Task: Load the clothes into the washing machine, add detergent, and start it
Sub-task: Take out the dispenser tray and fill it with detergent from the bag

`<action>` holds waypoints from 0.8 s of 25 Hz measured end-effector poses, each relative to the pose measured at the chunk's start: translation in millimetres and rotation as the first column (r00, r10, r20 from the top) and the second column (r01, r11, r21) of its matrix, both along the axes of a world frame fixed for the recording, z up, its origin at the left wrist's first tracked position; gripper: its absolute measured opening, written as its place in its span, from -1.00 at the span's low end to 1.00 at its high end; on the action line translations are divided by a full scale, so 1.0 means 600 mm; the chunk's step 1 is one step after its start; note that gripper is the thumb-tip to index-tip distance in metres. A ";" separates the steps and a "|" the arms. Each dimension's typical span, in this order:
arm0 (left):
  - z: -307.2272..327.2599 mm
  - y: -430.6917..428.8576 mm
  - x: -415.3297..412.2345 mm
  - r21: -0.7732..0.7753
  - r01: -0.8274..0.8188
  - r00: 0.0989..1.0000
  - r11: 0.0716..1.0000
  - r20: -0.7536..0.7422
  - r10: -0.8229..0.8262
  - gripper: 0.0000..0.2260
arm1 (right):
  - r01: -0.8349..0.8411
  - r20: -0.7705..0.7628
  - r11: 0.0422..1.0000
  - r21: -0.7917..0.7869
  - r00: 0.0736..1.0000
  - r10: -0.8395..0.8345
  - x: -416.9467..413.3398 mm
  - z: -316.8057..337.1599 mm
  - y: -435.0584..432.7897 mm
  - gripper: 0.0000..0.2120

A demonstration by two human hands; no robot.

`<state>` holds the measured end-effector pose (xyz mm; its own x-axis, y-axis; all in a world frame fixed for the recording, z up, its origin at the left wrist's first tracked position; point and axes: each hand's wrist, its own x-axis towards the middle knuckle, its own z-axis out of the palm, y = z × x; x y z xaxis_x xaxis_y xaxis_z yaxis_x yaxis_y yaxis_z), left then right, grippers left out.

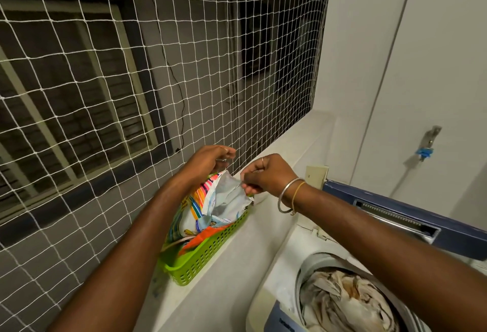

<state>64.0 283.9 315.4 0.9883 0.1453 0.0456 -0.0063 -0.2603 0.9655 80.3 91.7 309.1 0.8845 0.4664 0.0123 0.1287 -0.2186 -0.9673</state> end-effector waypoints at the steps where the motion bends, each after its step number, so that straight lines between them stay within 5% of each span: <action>1: 0.001 -0.002 0.004 0.001 -0.001 1.000 1.000 -0.004 0.001 -0.71 | 0.004 0.000 1.000 0.006 1.000 -0.004 0.003 0.001 -0.004 -0.93; 20: -0.008 0.017 0.130 -0.002 0.012 0.974 1.000 -0.228 -0.013 -0.70 | 0.051 -0.021 0.997 0.056 0.999 -0.050 0.106 0.067 -0.057 -0.94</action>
